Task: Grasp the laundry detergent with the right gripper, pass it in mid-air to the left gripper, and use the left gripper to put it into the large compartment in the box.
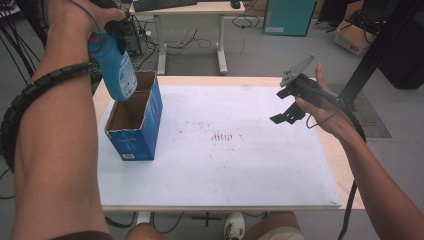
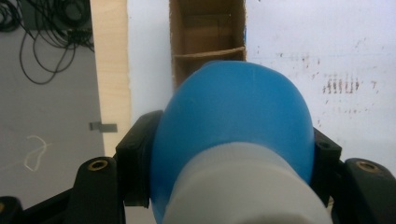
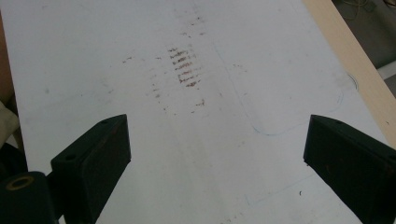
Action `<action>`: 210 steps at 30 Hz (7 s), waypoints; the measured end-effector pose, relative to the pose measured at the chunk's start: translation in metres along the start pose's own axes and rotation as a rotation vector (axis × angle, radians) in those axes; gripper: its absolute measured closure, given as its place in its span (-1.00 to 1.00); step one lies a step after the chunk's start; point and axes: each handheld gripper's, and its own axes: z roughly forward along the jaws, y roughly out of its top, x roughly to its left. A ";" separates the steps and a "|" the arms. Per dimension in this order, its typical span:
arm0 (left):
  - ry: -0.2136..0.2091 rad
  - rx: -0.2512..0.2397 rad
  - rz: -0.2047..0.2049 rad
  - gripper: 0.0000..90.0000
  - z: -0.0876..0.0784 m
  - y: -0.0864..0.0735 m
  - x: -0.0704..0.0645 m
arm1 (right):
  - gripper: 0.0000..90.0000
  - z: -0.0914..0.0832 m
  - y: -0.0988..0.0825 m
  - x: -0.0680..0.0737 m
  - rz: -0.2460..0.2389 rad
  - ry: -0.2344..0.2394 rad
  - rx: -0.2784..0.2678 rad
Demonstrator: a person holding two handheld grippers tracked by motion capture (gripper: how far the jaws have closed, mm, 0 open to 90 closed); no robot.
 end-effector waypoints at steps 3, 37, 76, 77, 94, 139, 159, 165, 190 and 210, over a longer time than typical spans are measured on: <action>0.004 0.001 -0.032 -0.20 0.002 0.000 0.003 | -0.84 0.000 0.000 0.000 0.005 -0.004 -0.006; 0.000 -0.014 -0.101 -0.20 0.009 -0.002 0.009 | -0.84 -0.002 -0.005 -0.001 0.001 -0.011 -0.006; -0.005 0.008 -0.091 -0.20 0.062 -0.005 0.009 | -0.85 0.004 -0.011 0.001 0.008 -0.011 0.004; -0.008 0.013 -0.090 -0.20 0.065 -0.005 0.008 | -0.85 0.005 -0.011 0.001 0.012 -0.008 0.007; -0.019 0.045 -0.061 -0.20 0.117 -0.007 0.000 | -0.85 0.009 -0.015 0.002 0.020 -0.012 0.014; -0.023 0.073 -0.040 -0.20 0.209 -0.020 -0.002 | -0.85 0.012 -0.026 -0.001 0.044 -0.033 0.030; -0.021 0.074 -0.022 -0.20 0.214 -0.018 -0.003 | -0.85 0.012 -0.032 -0.003 0.054 -0.036 0.033; -0.022 0.071 -0.026 -0.21 0.215 -0.017 -0.003 | -0.85 0.010 -0.032 -0.003 0.057 -0.039 0.031; -0.020 0.073 -0.020 -0.20 0.215 -0.016 -0.003 | -0.85 0.009 -0.031 -0.005 0.046 -0.040 0.044; -0.023 0.069 -0.021 -0.20 0.215 -0.017 -0.002 | -0.85 0.008 -0.031 -0.004 0.043 -0.041 0.051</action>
